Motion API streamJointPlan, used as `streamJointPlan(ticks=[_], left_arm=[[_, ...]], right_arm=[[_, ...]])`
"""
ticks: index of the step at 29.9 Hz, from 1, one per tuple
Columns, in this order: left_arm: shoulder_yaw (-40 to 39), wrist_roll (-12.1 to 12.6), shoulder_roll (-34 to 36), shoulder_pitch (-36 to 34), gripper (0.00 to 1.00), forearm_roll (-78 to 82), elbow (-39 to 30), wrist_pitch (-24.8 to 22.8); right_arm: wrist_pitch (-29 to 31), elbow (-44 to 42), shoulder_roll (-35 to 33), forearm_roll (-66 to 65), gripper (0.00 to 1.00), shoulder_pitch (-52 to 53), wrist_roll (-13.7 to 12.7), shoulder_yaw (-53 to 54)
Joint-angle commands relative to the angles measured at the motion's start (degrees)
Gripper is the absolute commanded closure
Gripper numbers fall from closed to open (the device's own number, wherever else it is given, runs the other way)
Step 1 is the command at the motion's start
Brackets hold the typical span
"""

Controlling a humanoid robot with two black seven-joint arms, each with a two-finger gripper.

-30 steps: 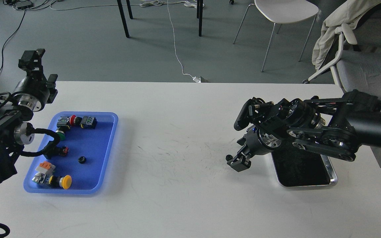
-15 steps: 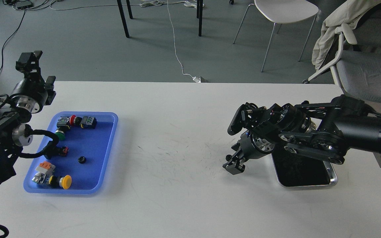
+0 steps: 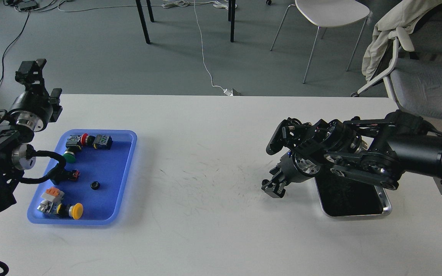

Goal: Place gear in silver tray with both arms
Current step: 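Lower the right gripper onto the black gear and grasp it, then move the gear into the silver tray and release it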

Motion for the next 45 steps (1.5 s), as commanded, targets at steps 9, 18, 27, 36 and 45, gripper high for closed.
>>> streamJointPlan(ticks=[9, 18, 27, 36, 45], left_arm=[[0.00, 0.00, 0.62, 0.23, 0.02, 0.00, 0.00, -0.13], [0.09, 0.00, 0.79, 0.49, 0.02, 0.00, 0.00, -0.13], [0.09, 0.00, 0.71, 0.58, 0.02, 0.00, 0.09, 0.05], [0.09, 0.00, 0.36, 1.28, 0.02, 0.09, 0.09, 0.13], [0.18, 0.00, -0.26, 1.28, 0.02, 0.09, 0.00, 0.31]], right_arm=[[0.00, -0.12, 1.42, 0.02, 0.65, -0.36, -0.01, 0.07], [0.00, -0.12, 1.77, 0.02, 0.79, -0.27, -0.01, 0.07], [0.00, 0.15, 1.43, 0.11, 0.93, 0.60, 0.34, 0.16], [0.00, 1.20, -4.72, 1.16, 0.97, 5.08, 1.04, 1.22], [0.00, 4.71, -15.96, 1.25, 0.96, 7.55, 3.42, 1.22]])
